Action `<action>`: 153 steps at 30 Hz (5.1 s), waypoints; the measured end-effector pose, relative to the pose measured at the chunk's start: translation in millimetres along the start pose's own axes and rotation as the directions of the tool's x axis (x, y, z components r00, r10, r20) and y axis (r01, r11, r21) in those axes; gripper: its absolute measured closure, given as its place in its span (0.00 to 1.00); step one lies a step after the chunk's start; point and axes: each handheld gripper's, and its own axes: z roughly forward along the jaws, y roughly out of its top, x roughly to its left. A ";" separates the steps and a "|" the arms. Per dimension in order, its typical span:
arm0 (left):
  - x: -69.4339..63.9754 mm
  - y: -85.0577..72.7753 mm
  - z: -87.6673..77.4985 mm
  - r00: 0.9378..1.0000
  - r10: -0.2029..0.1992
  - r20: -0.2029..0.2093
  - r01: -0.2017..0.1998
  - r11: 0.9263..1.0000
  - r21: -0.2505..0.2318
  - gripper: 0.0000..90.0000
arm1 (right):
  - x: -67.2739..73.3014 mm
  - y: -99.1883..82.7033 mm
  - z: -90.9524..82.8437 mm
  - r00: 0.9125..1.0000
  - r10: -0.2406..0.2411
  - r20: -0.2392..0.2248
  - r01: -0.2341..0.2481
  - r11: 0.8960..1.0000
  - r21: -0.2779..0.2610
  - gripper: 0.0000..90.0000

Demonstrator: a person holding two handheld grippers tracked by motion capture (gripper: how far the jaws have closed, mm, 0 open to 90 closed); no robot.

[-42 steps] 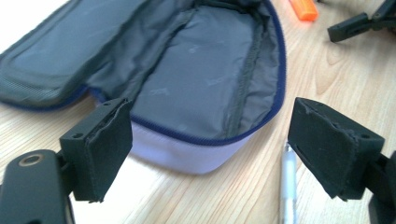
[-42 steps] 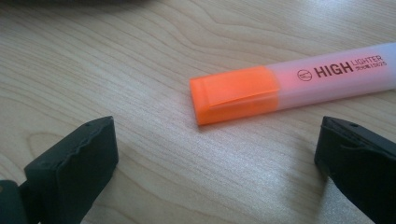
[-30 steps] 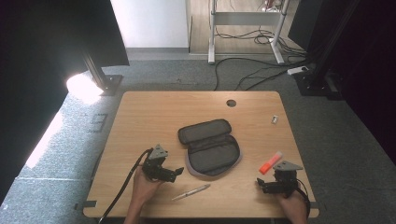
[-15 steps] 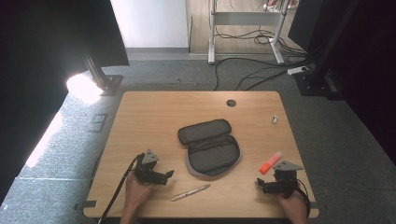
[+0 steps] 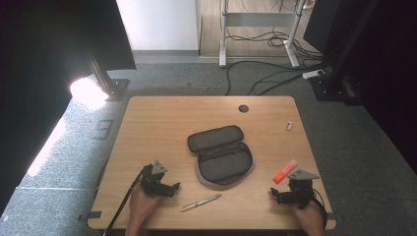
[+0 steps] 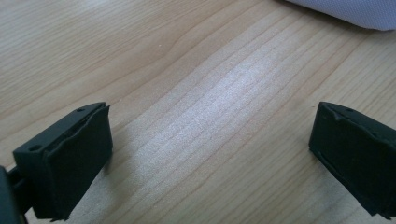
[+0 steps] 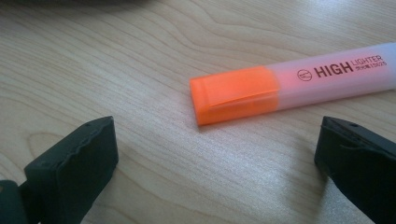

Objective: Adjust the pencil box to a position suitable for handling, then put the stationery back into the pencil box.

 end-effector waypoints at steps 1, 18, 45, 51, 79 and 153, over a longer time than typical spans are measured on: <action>0.2 0.0 -0.1 1.000 0.001 0.001 -0.001 1.000 0.002 0.00 | 0.0 0.0 0.0 1.000 0.000 0.000 0.000 1.000 0.000 0.00; 0.2 0.3 0.1 1.000 -0.001 -0.001 0.001 1.000 0.003 0.00 | -5.0 2.5 -11.3 0.999 0.042 -0.009 -0.042 0.999 -0.034 0.00; -0.2 0.8 0.7 1.000 -0.007 -0.003 0.007 1.000 0.001 0.00 | -34.6 39.5 -20.2 0.999 0.038 0.020 -0.037 0.998 -0.052 0.06; -0.3 0.8 0.7 1.000 -0.008 -0.003 0.008 1.000 0.001 0.00 | -41.8 47.8 -11.3 0.999 0.032 0.035 -0.031 0.999 -0.043 0.11; -0.3 0.8 0.7 1.000 -0.008 -0.004 0.008 1.000 0.001 0.00 | -89.5 92.2 30.4 0.994 0.069 0.087 -0.066 0.997 -0.037 0.35; -0.1 1.5 1.2 1.000 -0.005 -0.002 0.005 1.000 0.002 0.00 | -168.0 146.0 123.3 0.959 0.202 0.200 -0.215 0.975 0.046 0.43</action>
